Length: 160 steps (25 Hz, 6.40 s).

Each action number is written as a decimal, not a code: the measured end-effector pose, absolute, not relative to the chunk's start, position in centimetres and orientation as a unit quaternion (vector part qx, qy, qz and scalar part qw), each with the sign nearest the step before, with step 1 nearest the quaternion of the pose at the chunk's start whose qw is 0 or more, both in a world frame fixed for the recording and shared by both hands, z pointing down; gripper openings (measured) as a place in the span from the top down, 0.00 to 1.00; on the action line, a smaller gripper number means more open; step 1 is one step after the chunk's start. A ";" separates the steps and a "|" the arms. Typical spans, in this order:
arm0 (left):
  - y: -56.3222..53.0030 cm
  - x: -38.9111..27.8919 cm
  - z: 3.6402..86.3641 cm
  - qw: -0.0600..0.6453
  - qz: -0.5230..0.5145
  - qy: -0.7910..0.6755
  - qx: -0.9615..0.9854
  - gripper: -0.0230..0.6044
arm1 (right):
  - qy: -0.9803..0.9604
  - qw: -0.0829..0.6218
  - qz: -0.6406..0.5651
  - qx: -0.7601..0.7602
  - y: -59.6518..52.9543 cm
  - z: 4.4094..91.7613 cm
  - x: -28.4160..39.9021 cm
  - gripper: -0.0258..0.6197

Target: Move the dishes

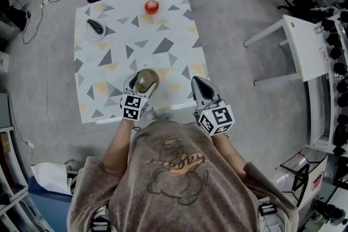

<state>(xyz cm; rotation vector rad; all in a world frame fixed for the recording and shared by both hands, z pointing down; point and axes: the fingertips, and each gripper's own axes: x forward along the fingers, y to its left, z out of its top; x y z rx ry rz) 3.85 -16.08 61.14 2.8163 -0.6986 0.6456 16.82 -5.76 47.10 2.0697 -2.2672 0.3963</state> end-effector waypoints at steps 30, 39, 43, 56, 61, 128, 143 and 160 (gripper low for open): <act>-17.6 4.5 56.6 0.058 0.180 -0.245 0.951 0.51 | -0.740 0.025 0.130 0.660 -6.7 47.7 15.9 0.97; -19.5 3.4 51.4 0.045 0.149 -0.270 0.950 0.51 | -0.755 0.023 0.127 0.643 -8.3 47.8 15.1 0.97; -20.6 2.0 49.4 0.044 0.136 -0.292 0.946 0.51 | -0.767 0.022 0.127 0.629 -9.4 47.8 14.2 0.97; -23.2 -4.3 47.7 0.047 0.135 -0.362 0.921 0.51 | -0.801 0.022 0.129 0.584 -12.4 48.2 10.6 0.97; -24.1 -5.6 48.8 0.053 0.140 -0.373 0.916 0.51 | -0.804 0.025 0.131 0.579 -12.9 48.2 10.1 0.97; -25.6 -6.6 55.2 0.050 0.166 -0.388 0.905 0.47 | -0.774 0.042 0.158 0.612 -11.5 50.4 11.4 0.96; -18.9 -7.6 53.3 0.053 0.149 -0.408 0.899 0.47 | -0.798 0.035 0.143 0.585 -8.8 49.7 10.3 0.96; -15.5 -5.0 56.7 0.098 0.164 -0.382 0.904 0.47 | -0.788 0.036 0.141 0.598 -5.7 49.7 11.6 0.96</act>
